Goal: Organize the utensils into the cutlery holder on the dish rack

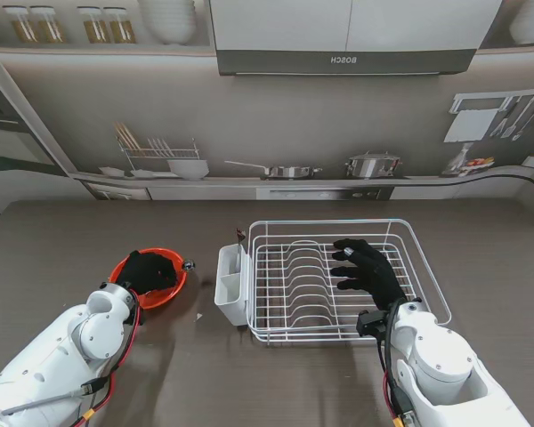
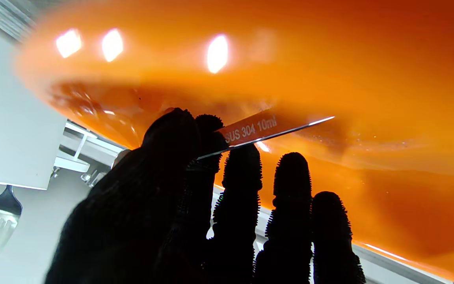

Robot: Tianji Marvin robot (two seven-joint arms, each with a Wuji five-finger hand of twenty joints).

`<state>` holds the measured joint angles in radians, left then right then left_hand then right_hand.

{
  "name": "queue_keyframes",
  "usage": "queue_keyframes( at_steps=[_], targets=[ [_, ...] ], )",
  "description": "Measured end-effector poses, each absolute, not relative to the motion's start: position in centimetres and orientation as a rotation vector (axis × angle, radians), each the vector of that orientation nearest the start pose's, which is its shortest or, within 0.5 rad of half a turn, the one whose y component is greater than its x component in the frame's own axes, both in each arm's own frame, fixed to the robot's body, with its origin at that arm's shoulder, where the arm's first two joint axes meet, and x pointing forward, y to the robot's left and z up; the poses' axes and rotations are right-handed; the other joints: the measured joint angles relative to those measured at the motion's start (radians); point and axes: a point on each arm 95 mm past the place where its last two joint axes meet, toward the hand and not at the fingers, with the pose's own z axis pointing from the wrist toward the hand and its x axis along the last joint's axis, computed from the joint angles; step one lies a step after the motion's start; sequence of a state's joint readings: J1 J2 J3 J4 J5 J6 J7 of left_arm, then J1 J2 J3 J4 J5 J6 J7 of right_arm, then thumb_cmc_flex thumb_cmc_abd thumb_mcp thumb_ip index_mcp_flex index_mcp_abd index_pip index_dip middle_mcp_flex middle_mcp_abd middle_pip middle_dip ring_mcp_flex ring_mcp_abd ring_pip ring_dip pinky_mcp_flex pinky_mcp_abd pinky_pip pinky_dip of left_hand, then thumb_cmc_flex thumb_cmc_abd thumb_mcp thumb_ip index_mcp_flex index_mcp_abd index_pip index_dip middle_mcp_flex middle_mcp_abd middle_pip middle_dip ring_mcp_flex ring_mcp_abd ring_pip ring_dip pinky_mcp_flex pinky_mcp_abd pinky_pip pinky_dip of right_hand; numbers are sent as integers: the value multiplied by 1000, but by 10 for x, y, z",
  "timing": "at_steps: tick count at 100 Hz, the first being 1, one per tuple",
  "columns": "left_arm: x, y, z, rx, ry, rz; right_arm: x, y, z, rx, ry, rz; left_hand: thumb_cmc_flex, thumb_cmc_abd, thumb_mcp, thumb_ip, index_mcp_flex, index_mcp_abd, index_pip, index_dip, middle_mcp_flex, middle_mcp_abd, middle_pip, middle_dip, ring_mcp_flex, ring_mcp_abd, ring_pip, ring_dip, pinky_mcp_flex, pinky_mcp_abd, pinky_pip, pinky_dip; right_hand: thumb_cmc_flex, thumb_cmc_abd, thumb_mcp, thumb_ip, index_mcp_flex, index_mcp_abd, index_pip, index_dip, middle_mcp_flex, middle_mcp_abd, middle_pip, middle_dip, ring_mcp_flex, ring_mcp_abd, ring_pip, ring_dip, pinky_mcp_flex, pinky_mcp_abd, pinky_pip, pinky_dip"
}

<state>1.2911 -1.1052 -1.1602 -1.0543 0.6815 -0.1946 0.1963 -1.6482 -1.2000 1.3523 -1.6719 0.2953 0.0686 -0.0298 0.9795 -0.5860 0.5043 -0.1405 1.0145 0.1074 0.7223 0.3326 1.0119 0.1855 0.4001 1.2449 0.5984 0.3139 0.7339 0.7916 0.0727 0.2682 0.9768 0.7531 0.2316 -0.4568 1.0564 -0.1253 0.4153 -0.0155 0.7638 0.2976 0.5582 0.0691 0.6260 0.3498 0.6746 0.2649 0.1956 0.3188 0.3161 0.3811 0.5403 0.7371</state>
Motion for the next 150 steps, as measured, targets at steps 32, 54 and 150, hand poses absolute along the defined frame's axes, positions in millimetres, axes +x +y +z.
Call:
queue_keyframes(
  at_steps=[32,54,150],
  targets=[
    [468,87,-381,-1497,1241,-1570,394,-12,-317,-2265,-296,-2004,2,0,22,0,2,31,2,32,27,-1,-46,0,3,0,1,-1,23,0,11,-12,0,0,0,0,0,0,0,0,0,0,0,0,0,0,0,0,0,0,0,0],
    [469,89,-378,-1506,1186,-1605,394,-12,-317,-2266,-296,-2004,2,0,35,0,2,41,3,39,39,-2,-67,-1,25,0,1,-4,36,-1,12,-14,0,0,0,0,0,0,0,0,0,0,0,0,0,0,0,0,0,0,0,0],
    [465,85,-346,-1504,966,-1797,393,-10,-319,-2264,-302,-1996,2,0,47,0,3,46,5,42,61,-3,-77,-1,36,0,-3,-17,39,-1,24,-28,0,0,0,0,0,1,0,0,0,0,0,0,0,0,0,0,0,0,0,0]
  ],
)
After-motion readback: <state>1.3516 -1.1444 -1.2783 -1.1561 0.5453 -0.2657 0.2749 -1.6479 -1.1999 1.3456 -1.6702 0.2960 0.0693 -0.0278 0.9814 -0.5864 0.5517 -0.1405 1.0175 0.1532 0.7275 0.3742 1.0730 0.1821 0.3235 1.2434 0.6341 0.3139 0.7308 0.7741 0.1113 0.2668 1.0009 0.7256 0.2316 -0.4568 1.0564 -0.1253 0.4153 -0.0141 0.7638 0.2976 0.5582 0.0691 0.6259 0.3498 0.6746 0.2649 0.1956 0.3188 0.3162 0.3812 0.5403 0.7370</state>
